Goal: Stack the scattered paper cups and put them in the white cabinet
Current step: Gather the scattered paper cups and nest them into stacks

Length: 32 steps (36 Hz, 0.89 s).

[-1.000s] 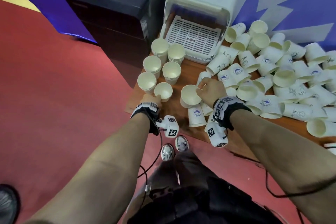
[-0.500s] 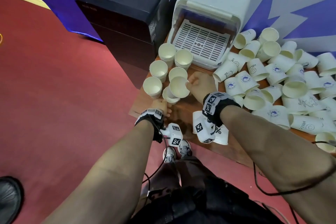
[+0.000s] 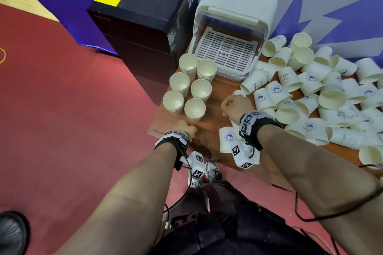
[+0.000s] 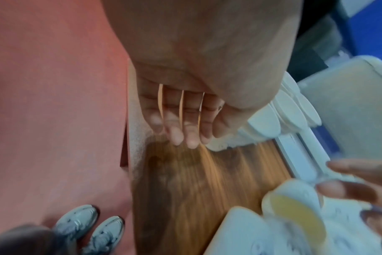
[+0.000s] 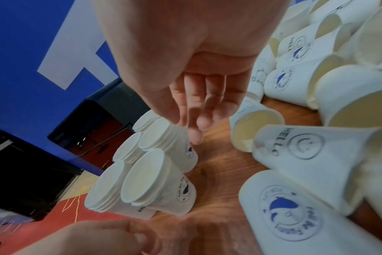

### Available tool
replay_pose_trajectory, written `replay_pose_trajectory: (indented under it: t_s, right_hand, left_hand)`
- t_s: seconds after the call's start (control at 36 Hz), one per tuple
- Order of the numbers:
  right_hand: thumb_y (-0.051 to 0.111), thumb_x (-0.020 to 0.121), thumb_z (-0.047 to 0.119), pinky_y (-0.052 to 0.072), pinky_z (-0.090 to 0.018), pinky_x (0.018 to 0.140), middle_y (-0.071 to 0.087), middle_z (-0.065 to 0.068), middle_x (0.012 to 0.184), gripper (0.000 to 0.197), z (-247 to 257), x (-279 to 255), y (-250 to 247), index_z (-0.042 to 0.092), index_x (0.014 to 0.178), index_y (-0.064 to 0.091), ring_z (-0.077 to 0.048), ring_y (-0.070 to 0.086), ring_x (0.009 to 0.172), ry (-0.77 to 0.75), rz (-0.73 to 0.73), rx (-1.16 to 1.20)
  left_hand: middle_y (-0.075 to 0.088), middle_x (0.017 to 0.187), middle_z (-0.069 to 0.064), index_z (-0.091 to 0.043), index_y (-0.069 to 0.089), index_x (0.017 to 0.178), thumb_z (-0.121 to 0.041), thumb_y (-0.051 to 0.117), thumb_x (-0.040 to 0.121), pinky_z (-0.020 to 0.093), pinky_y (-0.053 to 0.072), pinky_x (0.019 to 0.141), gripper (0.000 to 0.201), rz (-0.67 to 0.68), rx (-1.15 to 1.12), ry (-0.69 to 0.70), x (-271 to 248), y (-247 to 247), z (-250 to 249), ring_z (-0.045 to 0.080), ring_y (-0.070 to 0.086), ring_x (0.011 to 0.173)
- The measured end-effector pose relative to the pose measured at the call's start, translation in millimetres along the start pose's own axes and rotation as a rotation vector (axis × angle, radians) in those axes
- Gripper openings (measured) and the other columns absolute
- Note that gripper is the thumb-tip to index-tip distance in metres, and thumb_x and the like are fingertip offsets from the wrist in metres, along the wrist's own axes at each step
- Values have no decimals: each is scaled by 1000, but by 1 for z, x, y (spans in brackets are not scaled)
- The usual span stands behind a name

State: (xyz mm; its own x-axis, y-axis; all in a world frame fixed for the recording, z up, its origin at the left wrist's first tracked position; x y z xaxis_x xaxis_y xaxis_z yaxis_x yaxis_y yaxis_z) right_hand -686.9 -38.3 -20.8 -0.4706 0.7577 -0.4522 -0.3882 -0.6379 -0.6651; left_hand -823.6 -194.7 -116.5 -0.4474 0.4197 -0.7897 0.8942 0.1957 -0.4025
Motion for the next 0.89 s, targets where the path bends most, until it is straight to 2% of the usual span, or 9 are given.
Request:
replay_pose_trajectory:
  t_s: [0.06, 0.08, 0.17, 0.25, 0.36, 0.44, 0.58, 0.69, 0.89]
  right_hand:
    - [52, 88, 20, 51, -27, 60, 72, 2, 70, 17, -13, -7, -8, 23, 81, 68, -17, 67, 70, 22, -28, -23]
    - [53, 88, 22, 50, -27, 59, 72, 1, 73, 17, -22, -11, -13, 23, 79, 68, -18, 67, 71, 37, -50, -40]
    - [54, 86, 20, 51, -30, 67, 71, -3, 84, 17, -52, -28, -29, 25, 73, 65, -24, 66, 81, 75, -99, -96]
    - [54, 87, 19, 53, -33, 72, 69, -4, 89, 18, -87, -51, -49, 16, 83, 71, -25, 64, 84, 153, -174, -117]
    - [49, 93, 27, 54, -35, 71, 70, -7, 83, 29, -144, -86, -81, 9, 83, 69, -25, 63, 76, 258, -264, -125]
    - [47, 92, 28, 55, -35, 74, 71, -5, 85, 28, -187, -110, -106, 12, 85, 68, -23, 65, 79, 327, -264, -76]
    - [44, 94, 24, 50, -31, 66, 66, -6, 80, 30, -243, -140, -147, 6, 84, 65, -25, 62, 77, 420, -346, -67]
    - [43, 91, 19, 48, -30, 66, 66, -6, 75, 32, -276, -155, -173, 4, 76, 66, -25, 61, 73, 387, -364, -115]
    - [46, 94, 22, 39, -26, 56, 59, -7, 76, 27, -361, -187, -228, 10, 79, 64, -26, 56, 73, 318, -403, -123]
  left_hand:
    - [68, 75, 4, -22, 68, 84, -27, 54, 68, 34, 56, 68, 22, 8, 251, 112, -12, 6, -15, 28, 65, 71]
    - [68, 79, 2, -22, 67, 80, -27, 54, 70, 31, 53, 68, 17, 8, 353, 174, -22, 9, -24, 26, 64, 75]
    - [68, 97, 4, -18, 70, 91, -26, 59, 84, 28, 50, 77, 15, 35, 558, 334, -48, 26, -52, 26, 63, 90]
    - [66, 107, 3, -22, 68, 97, -32, 57, 88, 29, 47, 80, 17, 10, 712, 448, -62, 46, -80, 26, 62, 97]
    - [67, 103, 5, -17, 66, 98, -33, 54, 88, 31, 50, 75, 22, 25, 831, 542, -78, 76, -121, 25, 63, 90]
    - [65, 101, 6, -20, 65, 103, -35, 51, 87, 34, 54, 79, 25, 14, 878, 604, -95, 99, -151, 27, 62, 91]
    - [65, 99, 6, -21, 61, 90, -35, 52, 80, 37, 55, 81, 20, 33, 957, 714, -123, 150, -185, 26, 61, 88]
    - [66, 92, 9, -9, 67, 93, -29, 51, 88, 33, 53, 74, 26, -15, 1007, 796, -139, 201, -202, 28, 63, 87]
    - [68, 93, 5, -12, 67, 94, -29, 52, 90, 27, 45, 64, 24, -74, 1085, 822, -164, 302, -238, 23, 60, 81]
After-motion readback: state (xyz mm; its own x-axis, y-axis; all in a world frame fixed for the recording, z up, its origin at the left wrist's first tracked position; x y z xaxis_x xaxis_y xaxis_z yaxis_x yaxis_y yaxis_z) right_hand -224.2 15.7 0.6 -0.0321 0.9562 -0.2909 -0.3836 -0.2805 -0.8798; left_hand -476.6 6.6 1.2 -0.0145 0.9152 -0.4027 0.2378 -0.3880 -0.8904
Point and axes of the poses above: each hand's wrist, its own x-axis towards the middle knuckle, its own y-axis out of the palm, z = x × y, the point moved 5 cm from there along x, towards the middle knuckle
